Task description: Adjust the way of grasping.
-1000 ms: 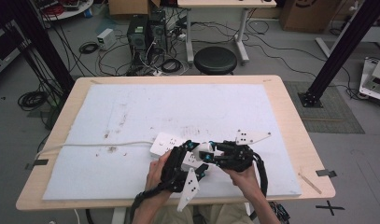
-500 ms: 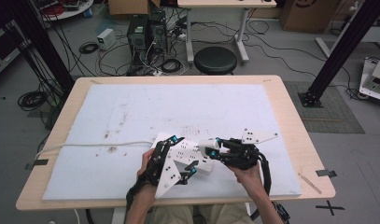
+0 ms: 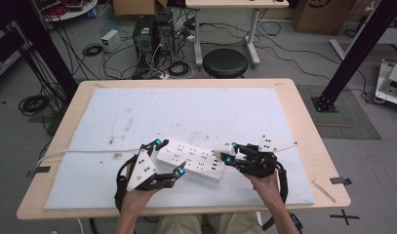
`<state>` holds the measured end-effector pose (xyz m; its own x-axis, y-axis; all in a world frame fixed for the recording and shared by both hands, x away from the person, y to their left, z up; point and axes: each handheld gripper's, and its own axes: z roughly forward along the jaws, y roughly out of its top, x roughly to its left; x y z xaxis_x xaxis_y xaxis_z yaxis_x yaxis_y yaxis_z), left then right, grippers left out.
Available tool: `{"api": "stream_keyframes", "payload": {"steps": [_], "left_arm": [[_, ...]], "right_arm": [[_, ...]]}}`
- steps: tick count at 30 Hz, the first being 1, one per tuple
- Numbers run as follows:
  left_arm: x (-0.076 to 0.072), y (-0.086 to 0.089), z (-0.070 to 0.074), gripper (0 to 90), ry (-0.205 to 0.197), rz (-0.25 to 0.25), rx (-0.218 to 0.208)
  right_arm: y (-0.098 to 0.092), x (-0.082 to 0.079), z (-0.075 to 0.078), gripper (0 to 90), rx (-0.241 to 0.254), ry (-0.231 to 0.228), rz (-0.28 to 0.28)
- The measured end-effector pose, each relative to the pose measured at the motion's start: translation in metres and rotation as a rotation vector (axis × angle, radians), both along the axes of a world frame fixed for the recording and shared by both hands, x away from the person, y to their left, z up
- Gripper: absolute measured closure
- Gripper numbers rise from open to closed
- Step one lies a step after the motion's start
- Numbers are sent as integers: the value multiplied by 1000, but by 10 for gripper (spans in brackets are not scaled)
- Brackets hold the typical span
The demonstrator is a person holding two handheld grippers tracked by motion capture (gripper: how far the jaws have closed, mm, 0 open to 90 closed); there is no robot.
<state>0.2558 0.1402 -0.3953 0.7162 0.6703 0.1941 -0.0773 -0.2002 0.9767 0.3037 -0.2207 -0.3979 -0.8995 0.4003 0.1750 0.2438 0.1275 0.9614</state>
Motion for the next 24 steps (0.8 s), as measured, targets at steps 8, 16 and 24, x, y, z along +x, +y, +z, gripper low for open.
{"api": "stream_keyframes", "payload": {"steps": [8, 16, 24], "left_arm": [[3, 31, -4, 206, 82, 101, -60], [6, 67, -5, 206, 132, 255, -90], [2, 98, -7, 206, 188, 428, -111]], "right_arm": [[-4, -2, 1, 632, -8, -18, -10], [-9, -1, 2, 633, -18, -16, -26], [-12, -1, 2, 633, -21, -24, -38]]}}
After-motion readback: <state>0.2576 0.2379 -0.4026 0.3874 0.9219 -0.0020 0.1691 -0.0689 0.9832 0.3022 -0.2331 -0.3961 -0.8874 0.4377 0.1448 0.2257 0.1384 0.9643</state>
